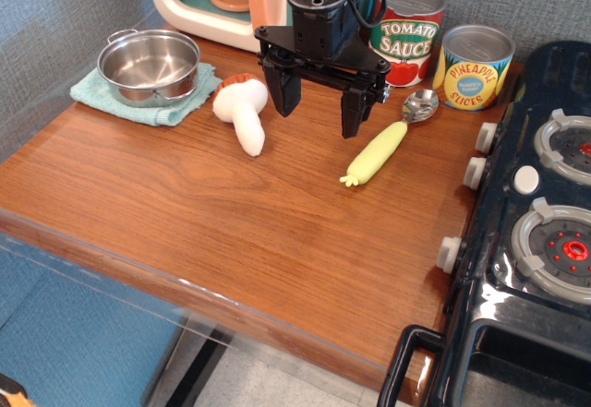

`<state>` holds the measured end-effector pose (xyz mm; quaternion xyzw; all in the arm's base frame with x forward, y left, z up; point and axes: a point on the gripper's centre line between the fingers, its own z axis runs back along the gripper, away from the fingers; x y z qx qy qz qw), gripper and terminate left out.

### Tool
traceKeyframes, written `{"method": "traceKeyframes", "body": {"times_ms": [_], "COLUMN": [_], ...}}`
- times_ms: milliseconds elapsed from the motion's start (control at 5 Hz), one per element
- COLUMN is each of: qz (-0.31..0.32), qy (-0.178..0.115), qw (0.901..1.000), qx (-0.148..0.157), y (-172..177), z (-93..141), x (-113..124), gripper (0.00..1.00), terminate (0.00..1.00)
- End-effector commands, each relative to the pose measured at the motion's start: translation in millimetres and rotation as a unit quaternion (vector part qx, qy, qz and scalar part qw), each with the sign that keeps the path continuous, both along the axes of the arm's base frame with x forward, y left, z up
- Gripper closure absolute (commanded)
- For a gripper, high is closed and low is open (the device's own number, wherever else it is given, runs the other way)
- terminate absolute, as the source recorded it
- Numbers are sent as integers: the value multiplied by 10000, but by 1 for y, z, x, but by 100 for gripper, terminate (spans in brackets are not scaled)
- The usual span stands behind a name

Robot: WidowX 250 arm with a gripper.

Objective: Place the mushroom in the pot

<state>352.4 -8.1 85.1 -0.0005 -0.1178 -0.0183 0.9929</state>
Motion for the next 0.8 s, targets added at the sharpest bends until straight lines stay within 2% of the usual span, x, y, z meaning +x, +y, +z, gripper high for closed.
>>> {"method": "traceKeyframes", "body": {"times_ms": [0,200,400,600], "qz": [0,441,648,988], "qy": [0,102,275,303], "qw": [10000,9988,9963,9935], "qx": [0,-183,-501,-471], "y": [0,16,28,42], "z": [0,2,3,1], "x": [0,12,20,29], "gripper": [0,0,0,0], "terminate": [0,0,0,0]}}
